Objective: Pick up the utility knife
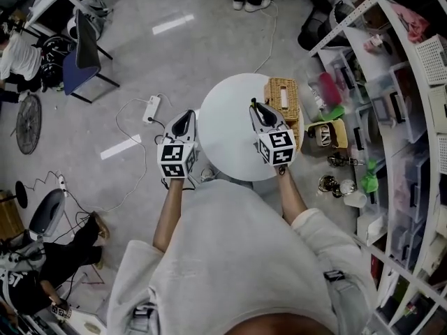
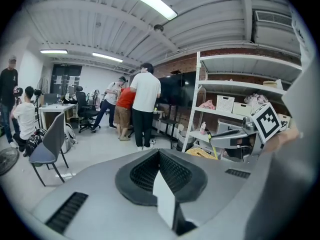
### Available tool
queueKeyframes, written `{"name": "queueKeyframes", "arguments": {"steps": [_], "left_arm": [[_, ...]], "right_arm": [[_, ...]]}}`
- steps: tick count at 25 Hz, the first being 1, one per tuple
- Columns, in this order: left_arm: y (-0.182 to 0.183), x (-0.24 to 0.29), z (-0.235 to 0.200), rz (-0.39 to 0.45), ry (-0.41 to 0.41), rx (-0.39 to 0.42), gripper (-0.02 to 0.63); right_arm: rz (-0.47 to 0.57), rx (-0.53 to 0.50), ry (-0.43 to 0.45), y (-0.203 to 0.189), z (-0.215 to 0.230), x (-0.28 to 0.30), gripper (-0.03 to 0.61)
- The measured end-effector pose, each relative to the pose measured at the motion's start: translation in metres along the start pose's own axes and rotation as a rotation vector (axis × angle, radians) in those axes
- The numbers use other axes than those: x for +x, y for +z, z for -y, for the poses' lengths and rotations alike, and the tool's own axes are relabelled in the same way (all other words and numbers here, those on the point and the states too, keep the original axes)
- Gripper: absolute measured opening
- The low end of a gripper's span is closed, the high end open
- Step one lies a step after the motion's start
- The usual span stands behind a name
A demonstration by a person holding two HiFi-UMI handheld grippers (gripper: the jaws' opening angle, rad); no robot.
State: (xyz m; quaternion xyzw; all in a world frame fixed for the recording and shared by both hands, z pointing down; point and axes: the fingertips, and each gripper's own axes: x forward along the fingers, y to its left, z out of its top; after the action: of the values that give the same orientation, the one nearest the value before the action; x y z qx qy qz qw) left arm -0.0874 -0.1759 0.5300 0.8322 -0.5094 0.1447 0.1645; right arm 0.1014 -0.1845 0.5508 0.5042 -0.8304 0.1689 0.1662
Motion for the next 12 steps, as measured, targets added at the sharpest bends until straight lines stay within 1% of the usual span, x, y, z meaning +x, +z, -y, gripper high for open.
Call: {"name": "queueKeyframes", "arguments": {"steps": [12], "left_arm": [[0.06, -0.012, 0.0, 0.136, 0.001, 0.061, 0.02]], "right_arm": [[0.146, -0.051, -0.058, 0.057, 0.0, -0.035, 0.083]]}}
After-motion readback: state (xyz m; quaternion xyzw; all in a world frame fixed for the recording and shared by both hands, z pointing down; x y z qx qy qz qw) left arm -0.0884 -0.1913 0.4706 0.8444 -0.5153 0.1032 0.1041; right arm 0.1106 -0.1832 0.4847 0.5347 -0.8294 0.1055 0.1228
